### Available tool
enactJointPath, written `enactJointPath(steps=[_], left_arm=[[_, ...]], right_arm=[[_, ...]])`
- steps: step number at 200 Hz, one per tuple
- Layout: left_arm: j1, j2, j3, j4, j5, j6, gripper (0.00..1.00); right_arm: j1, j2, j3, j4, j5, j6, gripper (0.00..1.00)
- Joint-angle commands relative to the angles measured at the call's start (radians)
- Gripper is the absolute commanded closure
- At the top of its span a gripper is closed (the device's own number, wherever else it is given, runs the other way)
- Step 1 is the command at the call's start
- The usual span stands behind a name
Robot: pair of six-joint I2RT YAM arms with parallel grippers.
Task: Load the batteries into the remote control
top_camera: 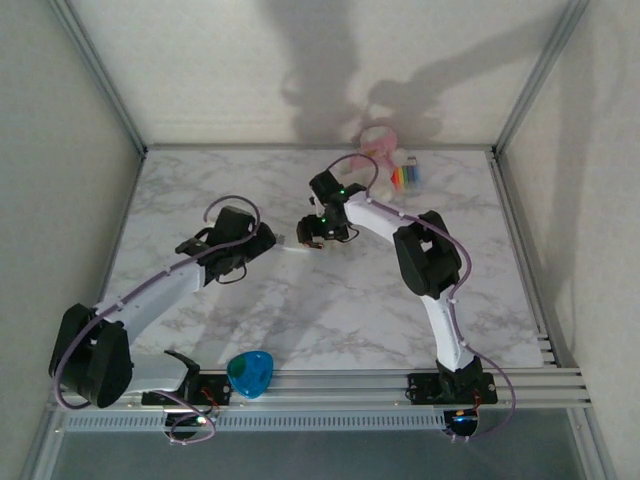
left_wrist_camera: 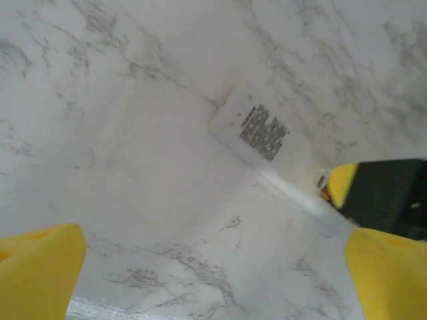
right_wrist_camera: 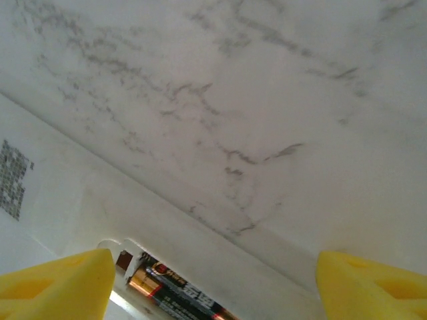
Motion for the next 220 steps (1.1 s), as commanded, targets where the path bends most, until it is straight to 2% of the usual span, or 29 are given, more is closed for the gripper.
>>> enactJointPath(steps=[1, 79, 123, 154, 181, 220], left_arm=[[0.011, -0.02, -0.026, 0.007, -0.007, -0.022, 0.01], [0.019, 0.015, -0.038, 0.055, -0.005, 0.007, 0.0], [0.022, 0.023, -0.036, 0.074, -0.005, 0.029, 0.0], [0.023, 0.006, -0.044, 0.1, 0.002, 0.05, 0.0], [0.022, 0.002, -0.044, 0.108, 0.011, 0.063, 0.01], [0.022, 0.002, -0.049, 0.108, 0.029, 0.075, 0.0]], right_arm=[[0.026, -0.003, 0.015, -0.045, -0.032, -0.011, 0.21], [0.089, -0.125, -0.135, -0.023, -0.011, 0.048, 0.22], [0.088, -0.211, -0.138, -0.082, 0.166, 0.06, 0.25], [0.052, -0.266, -0.181, -0.093, 0.244, 0.043, 0.31], [0.01, -0.268, -0.22, -0.09, 0.273, -0.006, 0.41], [-0.044, -0.236, -0.204, -0.109, 0.261, -0.085, 0.42]])
